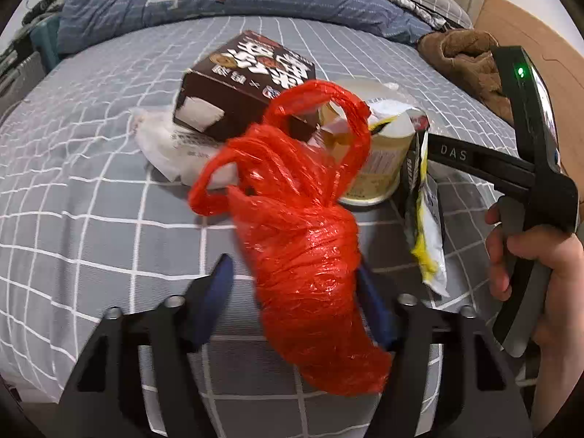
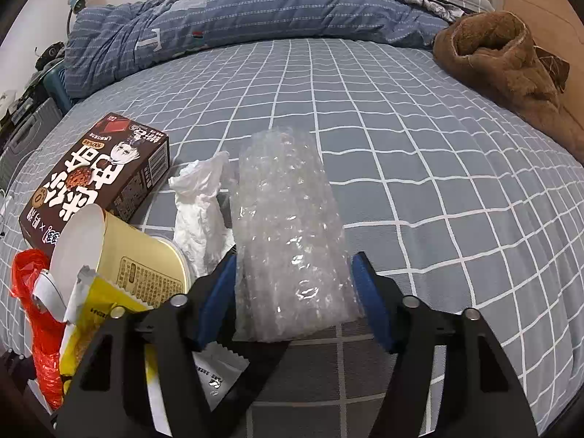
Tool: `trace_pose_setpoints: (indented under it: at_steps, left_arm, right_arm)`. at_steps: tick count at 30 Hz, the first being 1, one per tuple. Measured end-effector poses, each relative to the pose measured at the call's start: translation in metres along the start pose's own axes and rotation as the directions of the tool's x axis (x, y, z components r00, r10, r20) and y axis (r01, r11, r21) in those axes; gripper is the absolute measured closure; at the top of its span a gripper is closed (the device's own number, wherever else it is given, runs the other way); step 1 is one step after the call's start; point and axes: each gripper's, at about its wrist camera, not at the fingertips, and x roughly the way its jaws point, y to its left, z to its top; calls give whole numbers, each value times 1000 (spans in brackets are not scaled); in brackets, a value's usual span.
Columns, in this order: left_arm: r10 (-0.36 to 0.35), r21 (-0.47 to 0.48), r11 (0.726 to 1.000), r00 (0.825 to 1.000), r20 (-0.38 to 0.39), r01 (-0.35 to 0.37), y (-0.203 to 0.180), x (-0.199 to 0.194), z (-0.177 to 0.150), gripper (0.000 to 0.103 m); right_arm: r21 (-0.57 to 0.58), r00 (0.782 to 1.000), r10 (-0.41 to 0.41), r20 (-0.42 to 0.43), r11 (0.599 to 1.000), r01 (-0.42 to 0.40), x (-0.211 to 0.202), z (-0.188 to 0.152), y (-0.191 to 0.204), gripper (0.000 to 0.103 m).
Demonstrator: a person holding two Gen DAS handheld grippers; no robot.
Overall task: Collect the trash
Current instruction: 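Grasp the red plastic bag with the left tool while the right tool grasps the bubble wrap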
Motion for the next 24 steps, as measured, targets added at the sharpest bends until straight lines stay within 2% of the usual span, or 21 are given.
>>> trace_pose_setpoints:
  at_steps: [2,5,7,24]
  left_arm:
    - [-6,-1,1000,1000,-6,6,-1,2,0,53]
    - [-2,5,1000,1000,-4,2,-1,3,-2,57]
    - [1,5,1000,1000,-2,-1,0,2,-3,58]
    - [21,8,1000,998,59,-21,9,-23,-4,59]
  right_arm:
    - [-3,1000,8,1,1000,-8,-2,-1,0,57]
    - [-19,1000,6,8,1000,-6,-4,-2,2,66]
    - [-22,1000,1,16,1000,0,-7,-2,3,69]
    - [-21,992,-53,117,998,56,-52,-11,-2,70]
